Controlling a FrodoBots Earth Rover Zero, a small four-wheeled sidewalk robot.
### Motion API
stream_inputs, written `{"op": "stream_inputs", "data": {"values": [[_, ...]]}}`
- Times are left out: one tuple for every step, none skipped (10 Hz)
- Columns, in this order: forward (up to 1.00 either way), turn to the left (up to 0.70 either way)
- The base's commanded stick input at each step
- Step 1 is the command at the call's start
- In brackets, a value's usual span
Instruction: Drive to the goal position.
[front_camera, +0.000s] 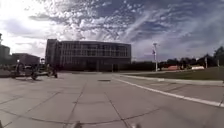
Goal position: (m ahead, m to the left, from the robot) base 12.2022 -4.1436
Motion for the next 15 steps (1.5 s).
{"op": "stream_inputs", "data": {"values": [[0.70,0.00],[0.70,0.00],[0.70,0.00],[0.70,0.00],[0.70,0.00],[0.70,0.00],[0.70,0.00],[0.70,0.00],[0.70,0.00],[0.70,0.00],[0.70,0.00],[0.70,0.00],[0.70,0.00],[0.70,0.00],[0.70,0.00]]}}
